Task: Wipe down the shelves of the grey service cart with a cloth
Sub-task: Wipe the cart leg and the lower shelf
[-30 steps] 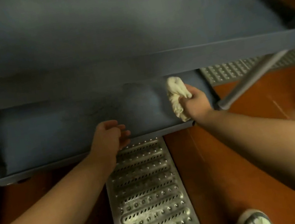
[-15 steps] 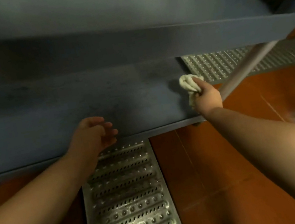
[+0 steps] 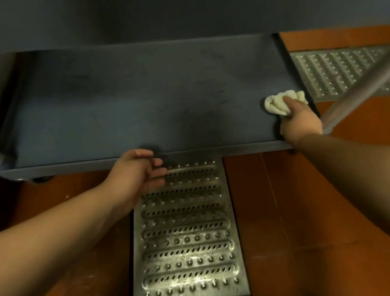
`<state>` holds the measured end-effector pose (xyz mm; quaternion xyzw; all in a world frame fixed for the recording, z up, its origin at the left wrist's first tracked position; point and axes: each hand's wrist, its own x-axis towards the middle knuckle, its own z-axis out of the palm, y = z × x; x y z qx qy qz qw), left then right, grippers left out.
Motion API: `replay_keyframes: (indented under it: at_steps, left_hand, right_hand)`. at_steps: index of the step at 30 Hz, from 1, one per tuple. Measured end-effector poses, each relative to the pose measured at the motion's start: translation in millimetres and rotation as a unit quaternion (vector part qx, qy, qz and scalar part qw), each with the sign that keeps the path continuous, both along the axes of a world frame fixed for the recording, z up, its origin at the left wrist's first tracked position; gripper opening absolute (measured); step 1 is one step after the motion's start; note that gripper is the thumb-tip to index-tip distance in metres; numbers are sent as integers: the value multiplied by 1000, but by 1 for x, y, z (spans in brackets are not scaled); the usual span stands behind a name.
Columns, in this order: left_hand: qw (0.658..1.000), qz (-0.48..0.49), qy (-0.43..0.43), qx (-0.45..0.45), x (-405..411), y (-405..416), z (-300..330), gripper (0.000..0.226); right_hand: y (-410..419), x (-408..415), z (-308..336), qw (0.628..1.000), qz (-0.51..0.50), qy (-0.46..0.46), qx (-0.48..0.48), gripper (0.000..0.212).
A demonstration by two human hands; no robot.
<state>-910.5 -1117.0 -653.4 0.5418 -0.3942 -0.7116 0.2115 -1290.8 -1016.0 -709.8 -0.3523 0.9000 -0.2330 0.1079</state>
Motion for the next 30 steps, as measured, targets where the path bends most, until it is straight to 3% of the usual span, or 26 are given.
replay_keyframes:
  at_steps: [5,13,21,30]
  left_hand:
    - [999,12,36,-13,9,-17,14,36]
    - [996,48,66,-38,37,-43,32,38]
    - [993,89,67,-36,94,-69,31,36]
    - [987,152,49,-29,148,-92,27,41]
  right_hand:
    - [8,17,-3,995,-79,-63,-21,60]
    - [-21,59,3,994,-83,-71,11,64]
    - [-81,160,-2,995,-33,-88,-18,58]
    - [-141,277,2,999,43,-9,23,57]
